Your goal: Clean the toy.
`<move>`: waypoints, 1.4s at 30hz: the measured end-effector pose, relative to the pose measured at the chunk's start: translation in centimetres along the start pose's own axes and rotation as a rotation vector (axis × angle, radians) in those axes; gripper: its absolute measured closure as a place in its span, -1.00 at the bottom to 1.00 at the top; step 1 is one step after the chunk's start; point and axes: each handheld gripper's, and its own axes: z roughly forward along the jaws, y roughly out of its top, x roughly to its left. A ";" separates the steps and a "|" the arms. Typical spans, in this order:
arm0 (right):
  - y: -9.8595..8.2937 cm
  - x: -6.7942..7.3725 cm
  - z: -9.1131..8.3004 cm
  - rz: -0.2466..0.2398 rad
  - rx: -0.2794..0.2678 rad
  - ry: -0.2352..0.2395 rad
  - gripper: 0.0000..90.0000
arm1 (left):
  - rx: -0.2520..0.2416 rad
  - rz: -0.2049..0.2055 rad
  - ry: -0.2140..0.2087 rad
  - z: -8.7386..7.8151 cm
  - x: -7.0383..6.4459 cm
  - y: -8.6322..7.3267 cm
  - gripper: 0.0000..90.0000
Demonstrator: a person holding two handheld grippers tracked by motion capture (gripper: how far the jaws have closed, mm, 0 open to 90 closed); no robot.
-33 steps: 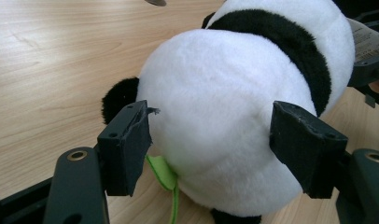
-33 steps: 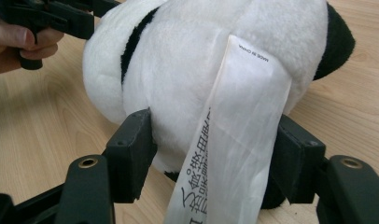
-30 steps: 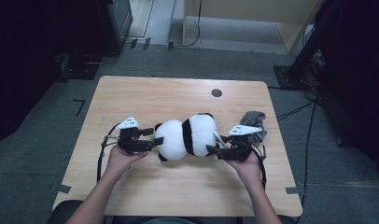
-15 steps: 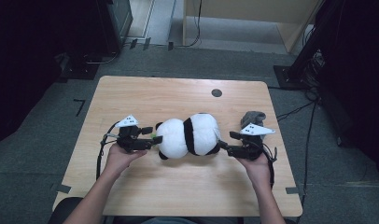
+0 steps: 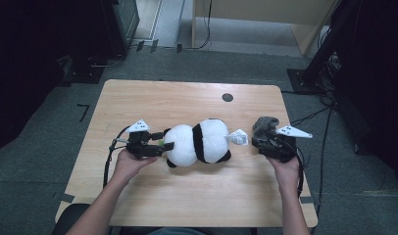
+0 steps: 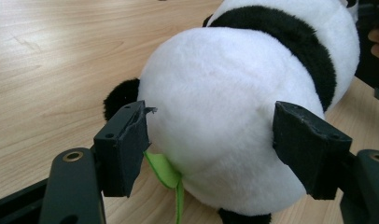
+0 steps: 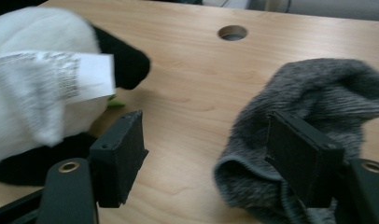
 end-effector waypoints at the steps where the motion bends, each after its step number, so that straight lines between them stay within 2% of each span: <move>1: 0.0 0.0 0.0 0.000 0.000 0.000 -0.39 | 0.006 -0.004 -0.004 0.0 0.1 0.0 -0.39; 2: 0.1 -0.4 0.0 0.007 -0.004 -0.011 -0.41 | 0.007 -0.009 -0.006 0.1 0.1 0.0 -0.39; 3: 0.1 -1.0 0.1 0.015 -0.002 -0.070 -0.51 | 0.007 -0.007 -0.005 0.1 0.1 0.0 -0.40; 4: 0.1 -1.0 0.1 0.015 -0.002 -0.070 -0.51 | 0.006 -0.005 -0.005 0.1 0.1 0.0 -0.40; 8: 0.2 -1.8 0.2 0.054 -0.007 -0.146 -0.66 | -0.004 0.000 -0.003 0.2 0.1 -0.1 -0.41; 15: 0.1 -3.4 1.7 0.071 0.016 -0.128 -0.72 | -0.002 -0.004 -0.003 0.2 0.1 -0.1 -0.42; 17: 0.0 -3.6 2.4 0.056 0.042 -0.163 -0.72 | -0.006 -0.008 -0.006 0.2 0.1 -0.1 -0.41; 19: 0.0 -3.9 3.2 0.065 0.061 -0.185 -0.72 | -0.010 -0.023 -0.012 0.1 0.3 0.0 -0.41; 22: -0.5 -4.6 4.7 0.099 0.118 -0.140 -0.72 | -0.008 -0.034 -0.014 0.0 0.3 0.0 -0.40; 26: -0.8 -5.0 5.8 0.101 0.152 -0.155 -0.72 | -0.002 -0.021 -0.002 -0.3 -0.1 -0.1 -0.40; 29: -1.0 -5.4 6.4 0.115 0.152 -0.159 -0.72 | 0.000 -0.014 0.005 -0.5 -0.4 -0.2 -0.40; 30: -1.1 -5.4 6.7 0.094 0.150 -0.193 -0.56 | 0.002 -0.014 0.006 -0.6 -0.4 -0.3 -0.40; 31: -1.1 -5.4 6.7 0.094 0.150 -0.193 -0.56 | 0.002 -0.013 0.004 -0.6 -0.5 -0.3 -0.40; 32: -1.3 -5.3 6.7 0.057 0.154 -0.189 -0.22 | 0.003 -0.012 -0.001 -0.7 -0.5 -0.4 -0.40; 33: -1.3 -5.3 6.7 0.057 0.154 -0.189 -0.22 | 0.005 -0.007 -0.004 -0.8 -0.6 -0.5 -0.40; 34: -1.5 -5.3 6.8 0.048 0.164 -0.193 -0.12 | 0.011 0.000 0.000 -0.8 -0.7 -0.5 -0.40; 36: -1.8 -5.4 7.1 0.054 0.183 -0.164 0.03 | 0.013 0.006 0.000 -1.0 -0.8 -0.6 -0.40; 39: -2.0 -5.7 7.1 0.059 0.179 -0.155 0.08 | 0.004 0.003 -0.014 -1.1 -1.0 -0.7 -0.40; 41: -2.2 -5.9 7.0 0.083 0.164 -0.151 0.15 | 0.011 0.009 -0.016 -0.9 -1.2 -0.8 -0.40; 42: -2.3 -6.1 7.0 0.113 0.149 -0.145 0.18 | 0.013 0.013 -0.015 -0.8 -1.2 -0.8 -0.40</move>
